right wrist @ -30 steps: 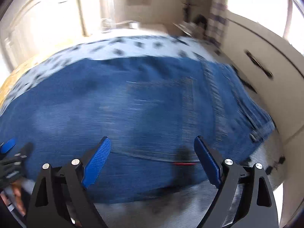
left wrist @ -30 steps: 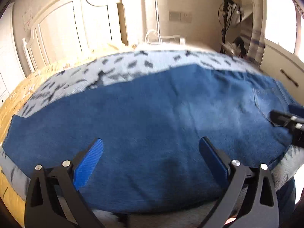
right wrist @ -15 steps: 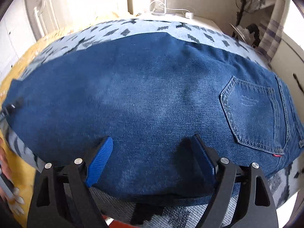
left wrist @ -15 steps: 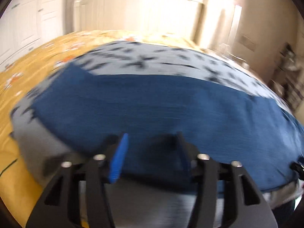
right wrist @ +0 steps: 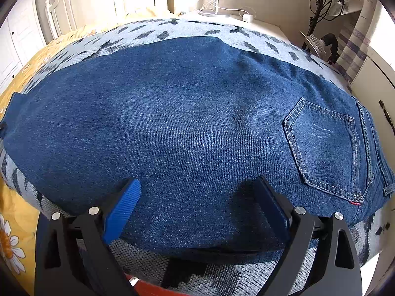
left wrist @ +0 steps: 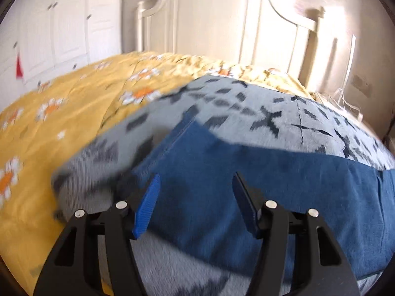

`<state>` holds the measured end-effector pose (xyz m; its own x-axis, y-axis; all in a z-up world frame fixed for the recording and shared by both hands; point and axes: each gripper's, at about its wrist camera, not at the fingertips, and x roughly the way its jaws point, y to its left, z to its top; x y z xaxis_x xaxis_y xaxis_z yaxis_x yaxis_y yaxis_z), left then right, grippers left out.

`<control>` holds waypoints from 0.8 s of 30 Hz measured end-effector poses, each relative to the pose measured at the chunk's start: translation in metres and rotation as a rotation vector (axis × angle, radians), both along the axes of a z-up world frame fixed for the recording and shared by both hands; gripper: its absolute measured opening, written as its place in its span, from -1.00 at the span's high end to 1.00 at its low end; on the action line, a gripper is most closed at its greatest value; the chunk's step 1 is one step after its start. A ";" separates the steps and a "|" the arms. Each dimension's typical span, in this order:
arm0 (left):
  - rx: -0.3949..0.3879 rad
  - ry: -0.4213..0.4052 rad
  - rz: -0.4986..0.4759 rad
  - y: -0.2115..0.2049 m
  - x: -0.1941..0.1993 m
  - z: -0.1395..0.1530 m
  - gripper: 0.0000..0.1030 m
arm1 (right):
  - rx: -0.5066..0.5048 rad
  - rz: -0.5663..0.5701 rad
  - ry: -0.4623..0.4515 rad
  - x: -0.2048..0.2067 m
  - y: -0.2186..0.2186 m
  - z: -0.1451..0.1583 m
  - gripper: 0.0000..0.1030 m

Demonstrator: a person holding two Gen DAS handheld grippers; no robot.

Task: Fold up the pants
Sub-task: 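Grasp the jeans edge with the left gripper while the right gripper grasps the waistband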

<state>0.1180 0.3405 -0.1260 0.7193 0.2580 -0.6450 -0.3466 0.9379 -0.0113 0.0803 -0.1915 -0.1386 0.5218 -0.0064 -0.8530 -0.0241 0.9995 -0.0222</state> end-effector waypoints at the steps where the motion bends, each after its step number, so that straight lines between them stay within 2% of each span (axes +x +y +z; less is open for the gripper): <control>1: 0.032 0.016 0.002 0.004 0.011 0.002 -0.18 | 0.001 -0.001 0.000 0.000 -0.001 0.000 -0.76; 3: 0.026 0.068 0.025 0.021 0.029 -0.004 -0.20 | 0.000 0.000 0.000 0.001 -0.001 0.000 -0.76; 4: 0.051 0.127 0.114 0.042 0.039 -0.009 -0.16 | 0.000 0.000 0.000 0.001 -0.001 0.000 -0.76; 5: 0.043 0.141 0.176 0.058 0.040 -0.009 -0.12 | 0.000 0.001 0.001 0.001 -0.001 0.000 -0.77; 6: -0.001 0.123 0.218 0.075 0.035 -0.006 -0.12 | 0.000 0.002 0.001 0.001 -0.001 0.000 -0.77; 7: -0.097 0.060 0.252 0.096 0.022 0.001 -0.14 | 0.001 0.004 0.002 0.000 -0.001 0.000 -0.77; 9: -0.197 -0.003 0.315 0.120 -0.002 0.008 -0.11 | 0.001 0.011 0.003 0.000 -0.001 0.000 -0.77; 10: -0.240 -0.018 0.326 0.127 -0.013 0.008 -0.10 | 0.002 0.014 0.003 -0.001 -0.002 -0.001 -0.77; 14: -0.562 -0.109 0.217 0.133 -0.053 -0.007 0.07 | 0.009 0.021 0.003 -0.001 -0.003 -0.001 -0.77; 15: -0.604 -0.103 0.223 0.131 -0.059 -0.013 0.09 | 0.008 0.019 0.003 -0.001 -0.004 -0.001 -0.77; 16: -0.622 -0.100 0.233 0.128 -0.064 -0.017 0.21 | 0.010 0.018 0.004 0.000 -0.004 -0.001 -0.78; 18: -0.739 -0.144 0.224 0.128 -0.073 -0.027 0.27 | 0.010 0.016 0.008 0.001 -0.004 -0.001 -0.78; 20: -0.803 -0.144 0.221 0.127 -0.070 -0.035 0.28 | 0.010 0.018 0.008 0.001 -0.004 0.000 -0.78; 21: -0.798 -0.129 0.232 0.125 -0.068 -0.037 0.29 | 0.011 0.018 0.008 0.001 -0.003 0.000 -0.77; 23: -0.818 -0.118 0.240 0.126 -0.063 -0.042 0.42 | 0.025 0.005 0.011 0.000 -0.007 0.003 -0.77; 24: -0.831 -0.115 0.249 0.126 -0.061 -0.044 0.55 | 0.034 -0.003 0.009 -0.001 -0.009 0.005 -0.77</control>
<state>0.0569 0.4668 -0.1697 0.7767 -0.1058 -0.6209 -0.4947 0.5076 -0.7054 0.0795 -0.2009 -0.1332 0.5146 0.0213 -0.8572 -0.0212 0.9997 0.0121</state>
